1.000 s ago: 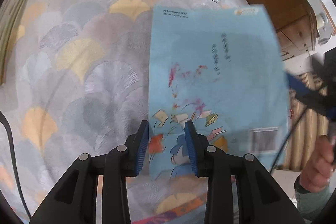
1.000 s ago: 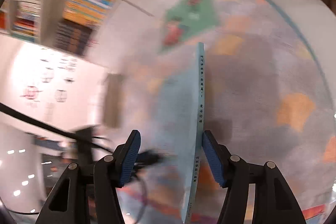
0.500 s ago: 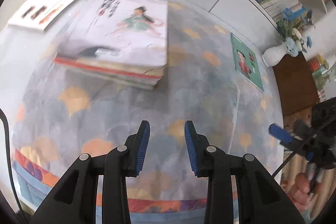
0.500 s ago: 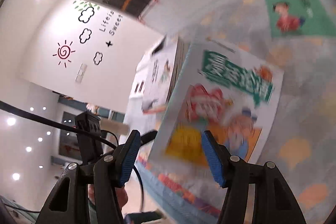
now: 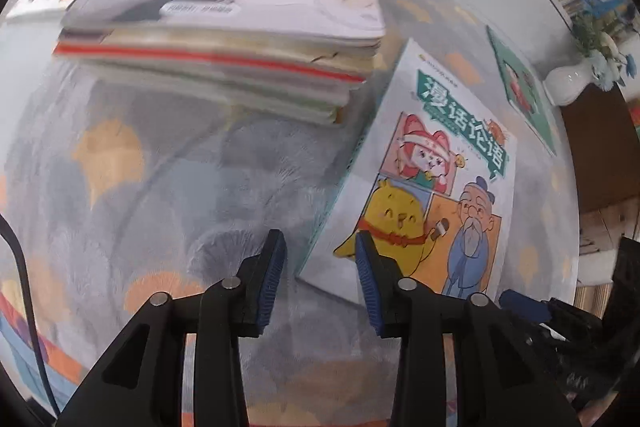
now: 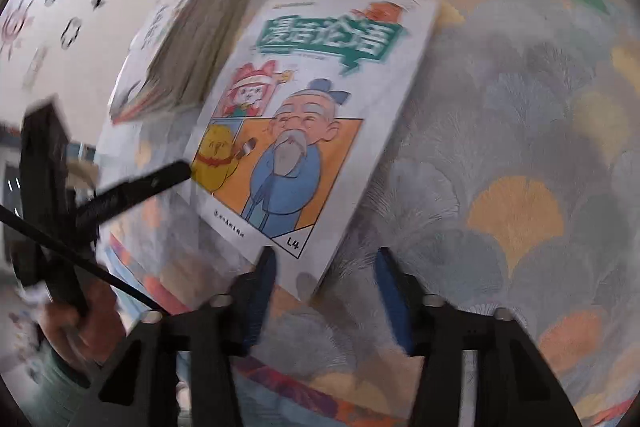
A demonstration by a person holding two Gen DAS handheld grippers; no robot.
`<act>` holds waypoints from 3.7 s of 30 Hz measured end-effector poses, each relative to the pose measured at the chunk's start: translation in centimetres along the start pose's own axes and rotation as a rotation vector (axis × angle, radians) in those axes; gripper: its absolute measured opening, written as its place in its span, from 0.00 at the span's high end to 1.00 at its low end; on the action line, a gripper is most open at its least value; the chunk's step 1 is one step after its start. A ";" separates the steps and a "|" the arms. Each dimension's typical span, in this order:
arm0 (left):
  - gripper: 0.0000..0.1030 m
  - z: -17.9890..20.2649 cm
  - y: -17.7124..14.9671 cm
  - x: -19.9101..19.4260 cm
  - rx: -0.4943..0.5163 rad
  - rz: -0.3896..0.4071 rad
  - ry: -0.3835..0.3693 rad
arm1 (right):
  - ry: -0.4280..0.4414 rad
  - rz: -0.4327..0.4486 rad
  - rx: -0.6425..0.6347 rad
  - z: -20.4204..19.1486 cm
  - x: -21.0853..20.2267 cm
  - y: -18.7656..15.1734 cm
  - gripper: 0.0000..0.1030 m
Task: Organize books
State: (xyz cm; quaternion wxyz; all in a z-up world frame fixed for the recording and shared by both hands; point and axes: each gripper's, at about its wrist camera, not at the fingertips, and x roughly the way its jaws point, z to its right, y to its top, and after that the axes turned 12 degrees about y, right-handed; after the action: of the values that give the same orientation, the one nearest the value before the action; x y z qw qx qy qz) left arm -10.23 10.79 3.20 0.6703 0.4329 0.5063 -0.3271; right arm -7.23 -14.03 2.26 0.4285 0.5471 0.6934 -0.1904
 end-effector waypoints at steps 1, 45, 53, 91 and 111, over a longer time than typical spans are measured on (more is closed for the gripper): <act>0.61 0.4 0.1 0.1 0.015 -0.003 0.002 | 0.005 0.044 -0.053 -0.7 -0.2 -0.4 0.57; 0.84 6.5 1.1 1.5 -0.440 -0.244 -0.815 | 0.705 0.031 0.559 15.2 -2.1 1.5 0.39; 0.84 7.0 2.1 0.6 -0.320 -0.222 -0.635 | 0.742 0.078 0.487 13.4 -1.2 5.3 0.64; 0.80 -10.1 11.7 -8.4 -0.037 0.140 -0.410 | 0.126 0.140 -0.237 -17.9 4.6 15.0 0.60; 0.78 -17.3 12.8 -4.1 -0.292 0.090 -0.291 | 0.121 -0.019 -0.054 -17.5 11.4 17.2 0.46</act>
State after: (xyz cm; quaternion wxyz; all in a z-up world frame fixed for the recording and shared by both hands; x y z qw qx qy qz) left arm -6.95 31.79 8.42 0.8059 0.3013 0.4262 -0.2792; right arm 1.49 11.22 6.41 0.3986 0.5392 0.7280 -0.1426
